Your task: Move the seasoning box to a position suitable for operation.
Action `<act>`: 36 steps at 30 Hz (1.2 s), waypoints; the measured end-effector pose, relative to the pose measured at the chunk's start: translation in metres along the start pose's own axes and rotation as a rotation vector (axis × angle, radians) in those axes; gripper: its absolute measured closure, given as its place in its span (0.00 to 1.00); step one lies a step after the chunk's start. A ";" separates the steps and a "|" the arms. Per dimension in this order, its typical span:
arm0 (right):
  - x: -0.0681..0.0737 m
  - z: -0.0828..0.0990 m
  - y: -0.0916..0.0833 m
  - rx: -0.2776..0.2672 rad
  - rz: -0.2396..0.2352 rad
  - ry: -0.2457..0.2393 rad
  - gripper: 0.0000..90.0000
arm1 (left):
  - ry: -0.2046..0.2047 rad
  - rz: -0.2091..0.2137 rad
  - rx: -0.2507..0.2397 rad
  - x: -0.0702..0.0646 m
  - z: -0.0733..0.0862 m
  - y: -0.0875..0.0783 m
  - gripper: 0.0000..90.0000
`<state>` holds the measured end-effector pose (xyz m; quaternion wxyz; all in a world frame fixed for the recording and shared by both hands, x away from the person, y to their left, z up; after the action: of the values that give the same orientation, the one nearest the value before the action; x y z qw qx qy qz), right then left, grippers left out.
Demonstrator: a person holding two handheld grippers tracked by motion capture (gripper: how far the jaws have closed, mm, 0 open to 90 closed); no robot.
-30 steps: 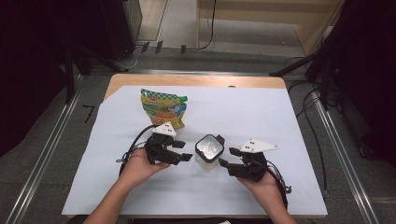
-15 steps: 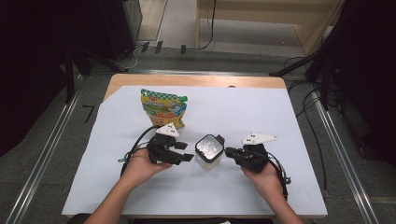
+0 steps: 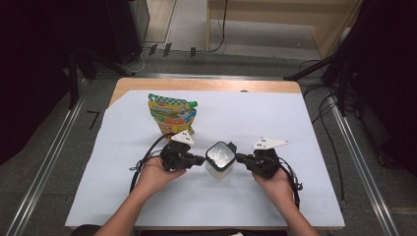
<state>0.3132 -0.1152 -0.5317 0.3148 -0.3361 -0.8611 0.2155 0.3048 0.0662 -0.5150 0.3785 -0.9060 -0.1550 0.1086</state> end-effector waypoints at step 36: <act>0.010 0.003 0.004 0.036 -0.002 -0.010 1.00 | 0.014 0.004 0.037 0.000 0.006 0.002 1.00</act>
<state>0.3069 -0.1061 -0.5324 0.3168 -0.3285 -0.8589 0.2323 0.3030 0.0684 -0.5205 0.3961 -0.8999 -0.1484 0.1058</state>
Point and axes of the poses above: each handheld gripper's, and its own axes: y roughly forward along the jaws, z roughly out of its underside, x roughly to its left, the point moved 8 cm from there along y, roughly forward along the jaws, and after that the axes turned 14 degrees about y, right-handed, at the moved point
